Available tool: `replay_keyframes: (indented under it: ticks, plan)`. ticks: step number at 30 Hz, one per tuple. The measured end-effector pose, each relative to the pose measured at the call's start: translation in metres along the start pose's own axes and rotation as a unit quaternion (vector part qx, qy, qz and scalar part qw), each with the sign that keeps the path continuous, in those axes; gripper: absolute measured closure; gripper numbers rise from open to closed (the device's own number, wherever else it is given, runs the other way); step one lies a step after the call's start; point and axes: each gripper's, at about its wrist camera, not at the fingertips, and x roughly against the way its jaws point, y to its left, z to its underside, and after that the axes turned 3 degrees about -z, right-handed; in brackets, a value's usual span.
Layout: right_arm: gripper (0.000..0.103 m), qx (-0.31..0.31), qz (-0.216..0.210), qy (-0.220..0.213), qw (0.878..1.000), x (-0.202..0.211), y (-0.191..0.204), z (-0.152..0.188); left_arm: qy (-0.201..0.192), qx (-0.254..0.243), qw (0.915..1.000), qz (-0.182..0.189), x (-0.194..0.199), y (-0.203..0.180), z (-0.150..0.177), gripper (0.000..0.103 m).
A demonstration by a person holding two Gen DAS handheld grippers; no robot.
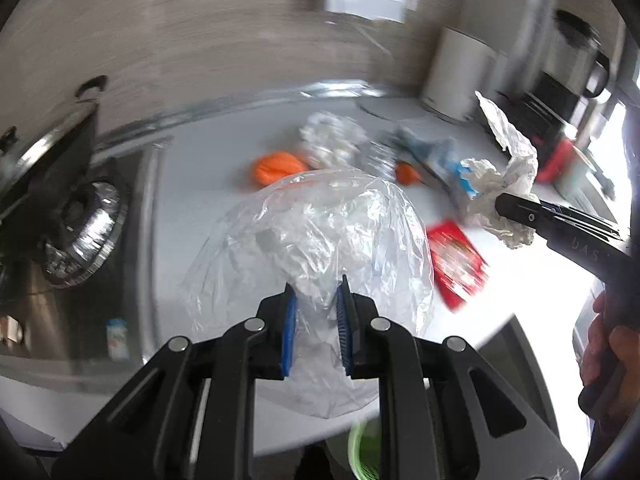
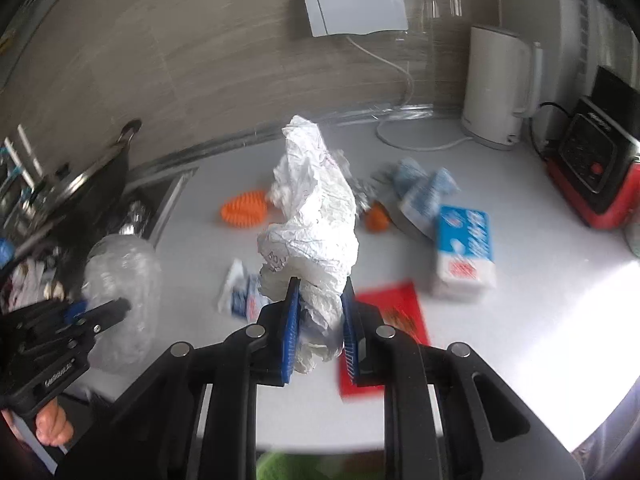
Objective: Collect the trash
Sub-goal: 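Carry the plastic bag and tissue to the green basket and release both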
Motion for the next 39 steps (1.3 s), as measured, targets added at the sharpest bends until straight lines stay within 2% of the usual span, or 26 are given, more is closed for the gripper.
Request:
replay_keyframes:
  ticks: [6,12,19,22,24,30,35,39]
  plan:
    - [0.083,0.006,0.002,0.026,1.0,0.045,-0.027,0.053,0.027,-0.029,0.9982,0.045,0.012,-0.05,0.042,0.086]
    - [0.082,0.001,-0.01,0.063,0.998,0.068,-0.055,0.104,0.077,-0.057,0.9934,0.064,0.007,-0.095,0.092,0.085]
    - [0.082,0.032,-0.033,0.103,0.994,0.081,-0.068,0.15,0.121,-0.061,0.988,0.074,-0.003,-0.137,0.138,0.084]
    - [0.082,0.043,-0.044,0.11,0.992,0.085,-0.071,0.159,0.148,-0.052,0.9848,0.075,-0.009,-0.151,0.155,0.071]
    - [0.082,0.049,-0.052,0.114,0.991,0.087,-0.072,0.163,0.156,-0.046,0.9839,0.073,-0.009,-0.157,0.164,0.057]
    - [0.081,0.061,-0.072,0.115,0.989,0.091,-0.075,0.167,0.157,-0.036,0.9855,0.053,-0.004,-0.167,0.176,0.038]
    - [0.081,0.065,-0.08,0.109,0.989,0.092,-0.075,0.166,0.15,-0.04,0.987,0.042,0.003,-0.169,0.176,0.027]
    - [0.081,0.06,-0.088,0.11,0.988,0.09,-0.074,0.167,0.145,-0.044,0.988,0.03,0.005,-0.167,0.17,0.027]
